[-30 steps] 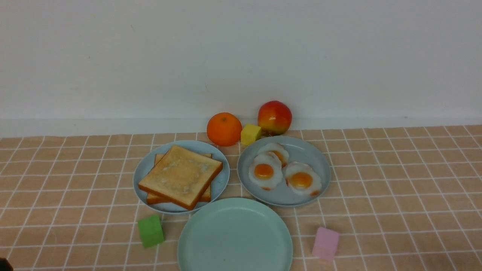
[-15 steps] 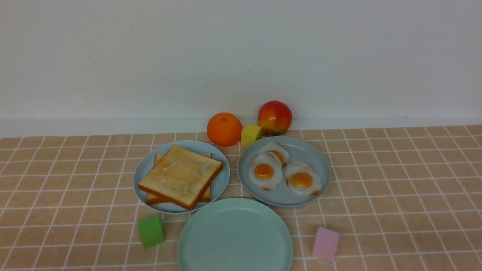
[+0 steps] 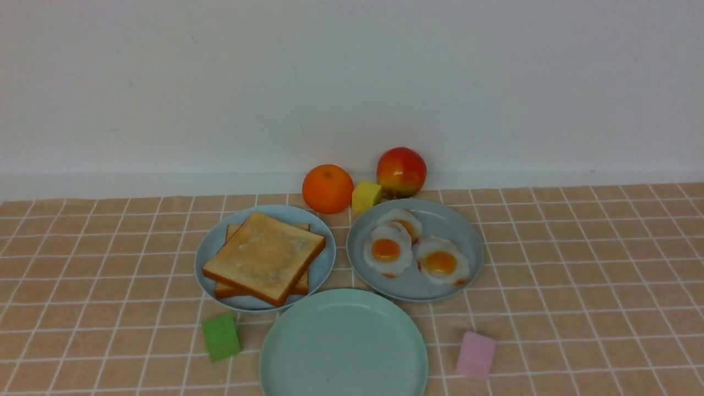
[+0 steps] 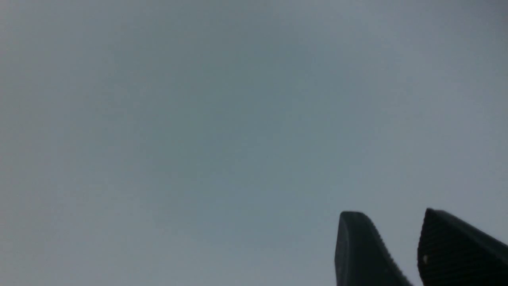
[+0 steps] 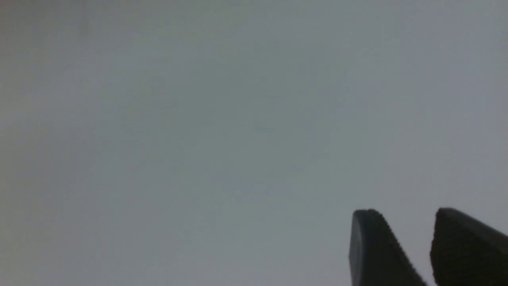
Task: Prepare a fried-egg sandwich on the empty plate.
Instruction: Use the left arm to grab a slice of bread, then use the left arm to put a slice of bread into the empty plate in the middle, then use the right arm to grab a fried egg, then use the right arm to place the fried egg on the slice of bread in the middle, then use the left arm to grab a slice of bread
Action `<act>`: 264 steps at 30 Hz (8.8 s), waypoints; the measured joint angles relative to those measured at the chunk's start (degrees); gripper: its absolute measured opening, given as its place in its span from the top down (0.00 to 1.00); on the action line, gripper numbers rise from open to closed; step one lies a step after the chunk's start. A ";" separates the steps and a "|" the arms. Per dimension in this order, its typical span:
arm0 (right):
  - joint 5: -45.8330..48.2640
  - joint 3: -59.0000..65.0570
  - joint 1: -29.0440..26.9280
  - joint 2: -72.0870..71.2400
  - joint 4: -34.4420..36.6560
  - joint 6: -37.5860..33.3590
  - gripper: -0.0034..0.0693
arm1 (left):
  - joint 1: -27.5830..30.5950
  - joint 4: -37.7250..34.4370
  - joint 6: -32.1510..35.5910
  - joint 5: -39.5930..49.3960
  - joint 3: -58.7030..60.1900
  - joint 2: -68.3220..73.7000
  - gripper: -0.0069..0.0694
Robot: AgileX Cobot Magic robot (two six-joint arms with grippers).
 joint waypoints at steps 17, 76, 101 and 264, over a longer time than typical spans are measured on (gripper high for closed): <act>45.28 -9.82 3.74 28.20 5.27 -2.55 0.62 | 0.00 -1.20 -1.63 49.76 -27.91 44.24 0.60; 57.00 -1.39 31.26 30.49 55.32 -50.58 0.62 | 0.22 -32.23 65.20 71.68 -60.24 110.00 0.90; 56.99 -1.50 31.26 30.49 56.07 -50.58 0.62 | -2.38 -44.40 50.79 83.04 -38.77 78.58 0.91; 62.30 -25.15 34.82 49.46 31.49 -44.02 0.64 | -15.83 -6.99 12.11 54.37 -29.85 70.34 0.42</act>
